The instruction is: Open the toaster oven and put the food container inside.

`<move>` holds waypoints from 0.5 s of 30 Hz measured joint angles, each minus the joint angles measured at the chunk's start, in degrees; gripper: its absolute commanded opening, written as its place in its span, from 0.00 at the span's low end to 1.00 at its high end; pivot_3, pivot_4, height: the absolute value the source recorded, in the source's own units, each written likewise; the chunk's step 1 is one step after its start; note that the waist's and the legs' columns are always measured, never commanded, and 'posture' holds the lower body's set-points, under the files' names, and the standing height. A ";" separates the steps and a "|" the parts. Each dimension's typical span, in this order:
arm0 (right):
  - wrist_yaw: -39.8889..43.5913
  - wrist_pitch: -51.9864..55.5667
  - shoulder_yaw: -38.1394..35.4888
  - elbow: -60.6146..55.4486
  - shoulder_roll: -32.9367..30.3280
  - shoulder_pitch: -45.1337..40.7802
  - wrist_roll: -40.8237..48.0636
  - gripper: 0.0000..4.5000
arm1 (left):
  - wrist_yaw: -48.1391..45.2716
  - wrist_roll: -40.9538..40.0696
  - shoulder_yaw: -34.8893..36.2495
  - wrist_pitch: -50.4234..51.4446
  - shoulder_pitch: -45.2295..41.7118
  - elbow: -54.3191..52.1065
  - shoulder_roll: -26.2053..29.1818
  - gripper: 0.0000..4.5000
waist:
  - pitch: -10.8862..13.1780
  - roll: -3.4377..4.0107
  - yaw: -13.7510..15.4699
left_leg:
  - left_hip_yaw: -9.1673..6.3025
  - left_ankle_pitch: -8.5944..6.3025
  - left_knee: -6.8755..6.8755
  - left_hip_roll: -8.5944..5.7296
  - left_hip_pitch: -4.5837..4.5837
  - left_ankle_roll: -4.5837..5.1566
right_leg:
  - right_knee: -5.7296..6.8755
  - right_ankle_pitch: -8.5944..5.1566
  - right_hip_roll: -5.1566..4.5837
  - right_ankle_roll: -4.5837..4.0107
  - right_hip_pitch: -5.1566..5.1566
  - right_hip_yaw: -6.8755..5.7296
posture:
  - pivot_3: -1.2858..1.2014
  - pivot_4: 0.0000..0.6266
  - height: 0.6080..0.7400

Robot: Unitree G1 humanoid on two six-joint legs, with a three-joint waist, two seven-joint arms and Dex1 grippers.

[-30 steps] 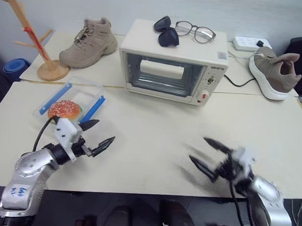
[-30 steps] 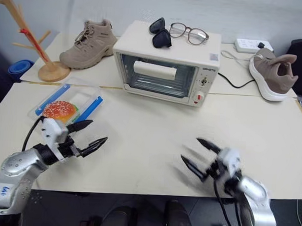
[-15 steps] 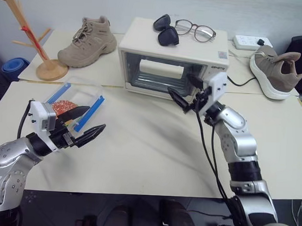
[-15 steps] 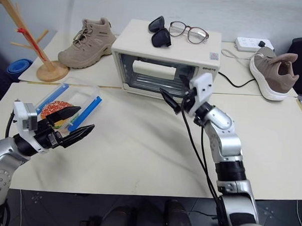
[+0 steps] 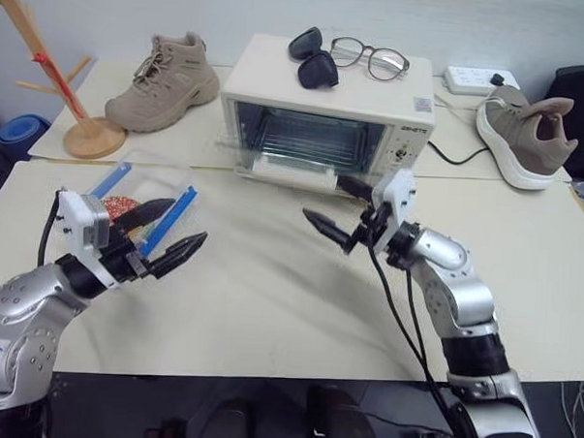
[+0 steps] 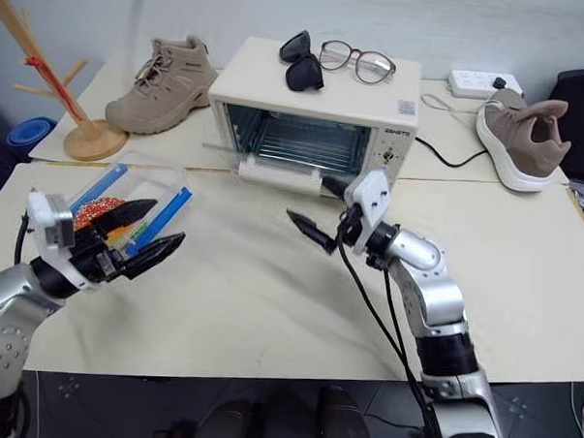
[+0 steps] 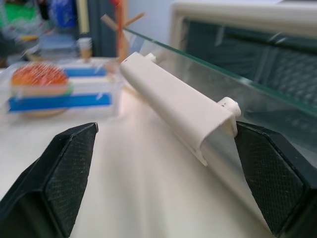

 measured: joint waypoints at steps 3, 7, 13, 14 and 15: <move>0.59 -0.90 0.58 -0.51 -0.65 0.93 -0.79 1.00 | 0.57 0.27 -0.41 -0.05 -4.76 3.36 0.04 0.65 | 0.00 0.00 0.01 | 0.03 0.01 -0.01 0.00 0.01 -0.03 | 0.04 0.00 0.02 0.00 -0.02 0.01 | 0.52 0.24 1.00; 0.11 -2.39 0.23 -0.60 -0.63 1.71 -2.34 1.00 | 2.29 6.92 -5.24 -3.43 -24.04 19.24 -0.10 0.38 | -0.03 -0.10 0.72 | -0.07 0.07 0.12 -0.06 -0.05 -0.12 | 0.01 0.01 0.13 0.02 0.03 -0.20 | 0.52 0.24 1.00; 0.17 -4.03 1.14 -0.46 -0.04 1.66 -3.10 1.00 | -3.42 15.92 -14.98 -11.79 -37.03 38.01 -3.69 0.04 | -0.03 -0.10 -0.16 | 0.52 0.10 0.02 0.06 -0.17 -0.28 | 0.04 0.04 0.34 0.10 -0.39 -0.11 | 0.52 0.24 1.00; 0.18 -4.20 1.12 -0.53 -0.13 1.85 -3.20 1.00 | -5.03 17.14 -16.38 -12.87 -38.08 40.70 -3.89 0.04 | -0.03 -0.10 -0.16 | 0.56 0.10 0.02 0.06 -0.23 -0.28 | 0.06 0.04 0.34 0.10 -0.48 -0.09 | 0.52 0.24 1.00; 0.14 -4.36 1.09 -0.65 -0.28 2.25 -3.26 1.00 | -6.41 18.19 -17.45 -13.99 -38.76 42.53 -3.94 0.04 | -0.03 -0.10 -0.03 | 0.59 0.10 0.03 0.06 -0.26 -0.28 | 0.11 0.04 0.33 0.10 -0.55 -0.06 | 0.52 0.24 1.00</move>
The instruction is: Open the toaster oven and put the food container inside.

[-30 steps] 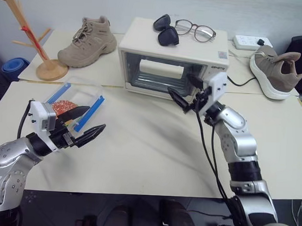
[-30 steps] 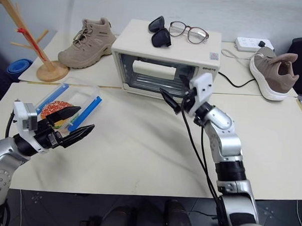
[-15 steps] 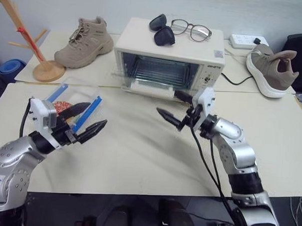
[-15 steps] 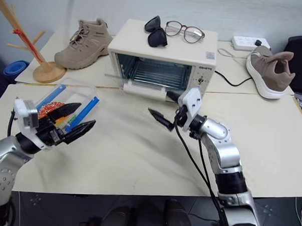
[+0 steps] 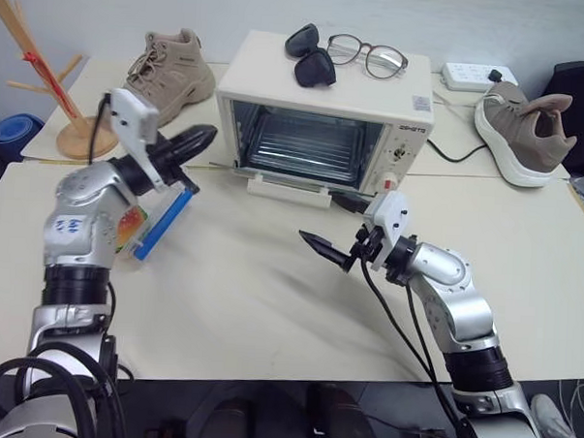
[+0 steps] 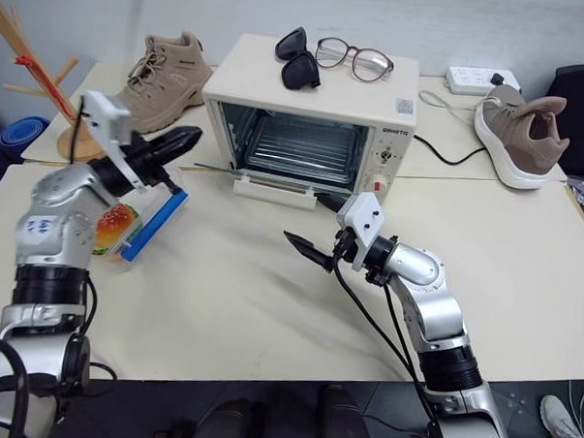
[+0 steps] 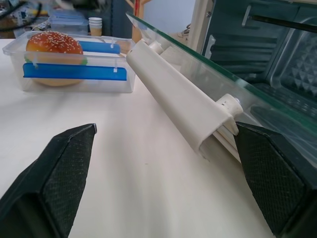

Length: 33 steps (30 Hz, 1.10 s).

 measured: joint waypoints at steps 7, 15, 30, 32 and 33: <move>-1.56 -1.55 -5.66 -6.50 -4.49 12.98 0.23 1.00 | -7.39 4.77 -3.81 -3.90 -0.88 3.67 0.76 0.04 | 0.00 0.00 0.90 | 0.05 -0.01 0.14 -0.08 0.00 0.06 | 0.15 0.03 -0.10 0.06 0.03 0.13 | 0.52 0.24 1.00; 1.66 -4.66 -16.17 -14.05 -8.44 32.01 5.94 1.00 | -6.28 7.77 -6.56 -0.88 5.46 -4.56 0.36 0.04 | 0.00 -0.01 1.64 | 0.14 -0.12 0.16 -0.05 0.28 0.28 | 0.23 0.05 -0.01 0.09 0.24 0.75 | 0.52 0.24 1.00; 12.10 -5.25 -16.75 -11.61 -9.77 22.57 18.03 1.00 | 9.29 -1.33 4.73 7.30 33.77 -38.39 -8.15 0.41 | 0.00 -0.02 0.93 | 0.09 -0.30 0.10 0.26 0.41 0.31 | -0.01 0.05 0.07 0.08 0.41 0.82 | 0.52 0.24 1.00; 13.88 -5.57 -16.00 -10.49 -9.78 20.45 18.40 1.00 | 11.01 -6.49 12.79 10.18 42.26 -47.80 -7.00 0.54 | -0.01 -0.01 0.54 | 0.08 -0.33 0.08 0.30 0.51 0.28 | -0.16 0.03 0.08 0.06 0.50 0.81 | 0.52 0.24 1.00; 14.79 -5.73 -15.75 -10.13 -9.78 19.89 18.60 1.00 | 12.32 -8.42 16.90 11.93 46.51 -51.05 -6.60 0.60 | -0.01 0.00 0.39 | 0.05 -0.37 0.05 0.28 0.59 0.34 | -0.21 0.03 0.05 0.04 0.61 0.79 | 0.52 0.24 1.00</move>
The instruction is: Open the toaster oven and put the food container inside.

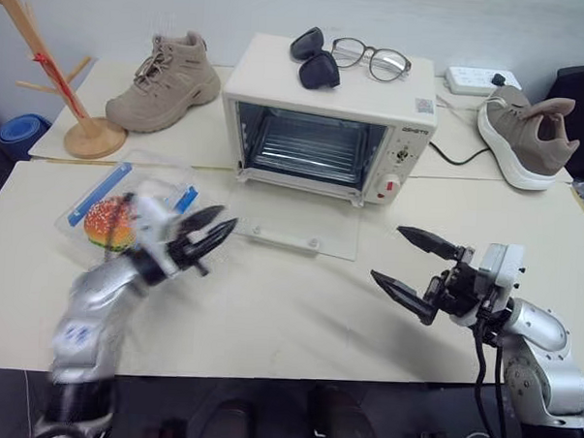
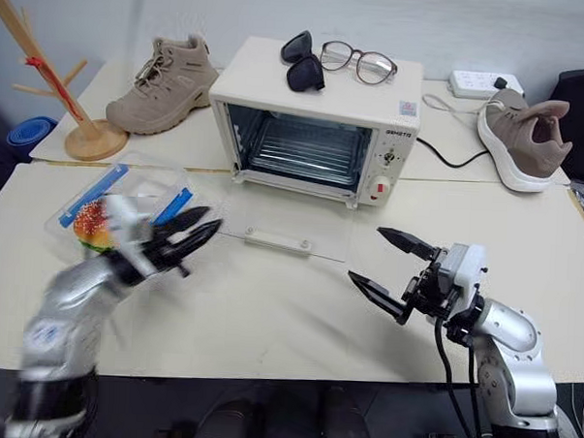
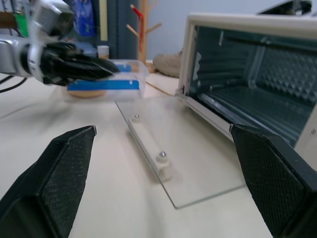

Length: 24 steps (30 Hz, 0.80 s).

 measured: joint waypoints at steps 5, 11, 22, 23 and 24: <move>6.64 -3.69 4.11 3.46 1.60 -4.77 -0.38 1.00 | 6.01 -9.20 21.89 4.20 21.24 -4.05 -4.60 0.93 | 0.01 -0.03 -0.17 | -0.01 -0.08 -0.07 0.03 0.58 0.11 | -0.31 -0.06 0.02 -0.10 0.60 -0.06 | 0.52 0.24 1.00; 11.94 -7.52 7.39 6.19 2.83 -7.57 -1.08 1.00 | 12.03 -18.35 32.59 9.05 28.01 0.21 -6.00 0.99 | 0.01 -0.05 1.60 | -0.45 -0.19 -0.04 -0.13 0.71 0.20 | -0.56 -0.08 -0.24 -0.14 1.02 -0.48 | 0.52 0.24 1.00; 8.87 -5.96 7.15 3.72 3.92 -7.54 0.13 1.00 | 33.96 -36.03 28.25 32.27 1.17 16.50 17.79 0.99 | 0.01 0.00 2.03 | -0.95 -0.08 -0.15 -0.22 0.60 -0.04 | -0.43 -0.18 -0.40 -0.34 1.00 -0.98 | 0.52 0.24 1.00; 8.27 -5.90 7.23 3.73 4.00 -7.55 -0.04 1.00 | 37.16 -36.61 26.73 34.91 -3.79 20.92 19.79 0.99 | 0.01 -0.01 1.90 | -0.98 -0.08 -0.16 -0.22 0.54 -0.06 | -0.43 -0.18 -0.39 -0.33 0.94 -1.03 | 0.52 0.24 1.00; 7.93 -5.94 7.17 3.60 4.11 -7.51 -0.22 1.00 | 39.18 -36.82 25.91 36.79 -6.48 23.29 21.03 0.99 | 0.01 -0.01 1.54 | -0.96 -0.08 -0.19 -0.22 0.52 -0.08 | -0.45 -0.18 -0.38 -0.32 0.91 -1.02 | 0.52 0.24 1.00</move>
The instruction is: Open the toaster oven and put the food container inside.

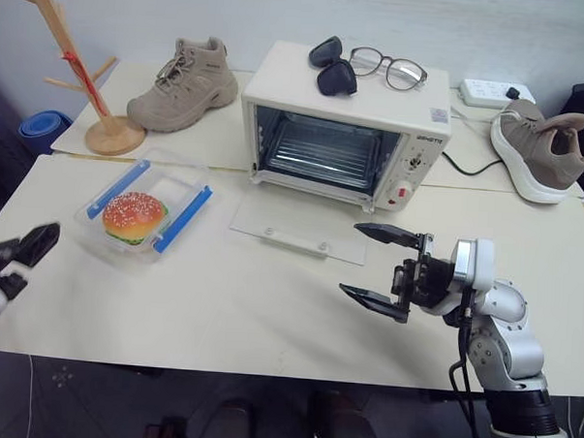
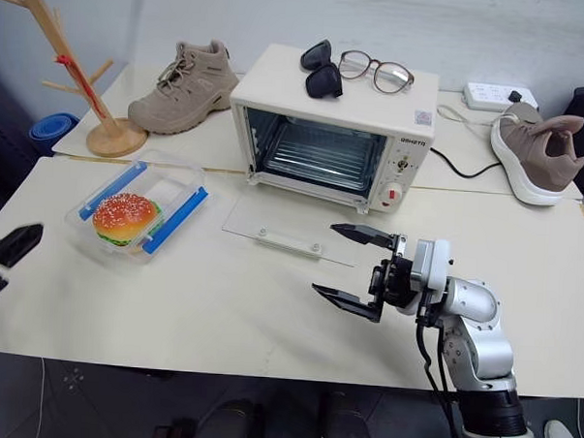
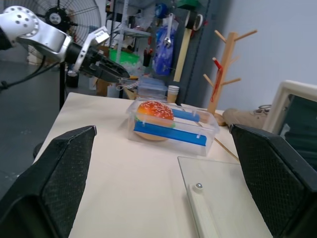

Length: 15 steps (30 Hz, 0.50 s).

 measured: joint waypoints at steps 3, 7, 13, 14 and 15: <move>-1.23 0.00 0.04 -0.09 0.06 0.48 -0.59 1.00 | 4.83 -0.10 -3.47 6.07 -7.32 7.16 2.08 0.99 | 0.00 0.01 -0.90 | 0.10 0.05 -0.02 -0.03 0.00 -0.10 | 0.04 -0.01 0.00 0.07 -0.03 0.06 | 0.52 0.24 1.00; -2.92 -0.03 -0.05 -0.42 0.08 1.13 -1.15 1.00 | 8.90 0.63 -6.10 11.83 -13.31 13.39 2.20 0.91 | 0.00 -0.02 -1.51 | 0.07 0.12 -0.04 -0.03 -0.03 -0.24 | 0.00 -0.01 0.00 0.10 -0.03 0.02 | 0.52 0.24 1.00; -4.64 -0.20 -0.13 -0.92 0.06 2.33 -1.98 1.00 | 11.39 3.68 -6.98 16.77 -18.04 15.56 2.24 0.53 | 0.00 -0.02 -1.71 | 0.09 0.19 -0.04 -0.03 0.03 -0.38 | 0.04 -0.02 -0.01 0.11 -0.04 0.06 | 0.52 0.24 1.00; -4.74 -0.26 -0.13 -0.94 0.06 2.34 -2.06 1.00 | 11.63 4.50 -6.95 17.23 -18.64 16.12 2.24 0.45 | 0.00 -0.02 -1.71 | 0.09 0.20 -0.04 -0.03 0.04 -0.40 | 0.05 -0.02 -0.01 0.11 -0.04 0.05 | 0.52 0.24 1.00; -4.85 -0.34 -0.14 -0.94 0.05 2.37 -2.10 1.00 | 11.74 5.11 -6.83 17.69 -19.06 16.72 2.23 0.40 | 0.00 -0.02 -1.71 | 0.09 0.20 -0.04 -0.03 0.04 -0.41 | 0.07 -0.02 -0.01 0.11 -0.04 0.06 | 0.52 0.24 1.00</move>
